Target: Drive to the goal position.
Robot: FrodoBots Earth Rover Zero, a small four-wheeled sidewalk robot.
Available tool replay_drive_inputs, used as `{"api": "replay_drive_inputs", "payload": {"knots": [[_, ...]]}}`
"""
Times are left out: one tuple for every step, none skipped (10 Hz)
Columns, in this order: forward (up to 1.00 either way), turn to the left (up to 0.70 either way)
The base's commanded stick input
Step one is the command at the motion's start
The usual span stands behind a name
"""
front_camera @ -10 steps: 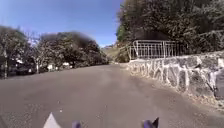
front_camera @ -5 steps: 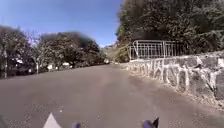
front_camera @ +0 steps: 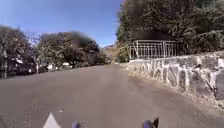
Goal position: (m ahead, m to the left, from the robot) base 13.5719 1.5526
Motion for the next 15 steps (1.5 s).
{"api": "replay_drive_inputs", "payload": {"knots": [[0.5,0.0],[0.5,0.0],[0.5,0.0],[0.5,0.0],[0.5,0.0],[0.5,0.0],[0.5,0.0],[0.5,0.0],[0.5,0.0],[0.5,0.0],[0.5,0.0],[0.5,0.0],[0.5,0.0],[0.5,0.0],[0.5,0.0]]}}
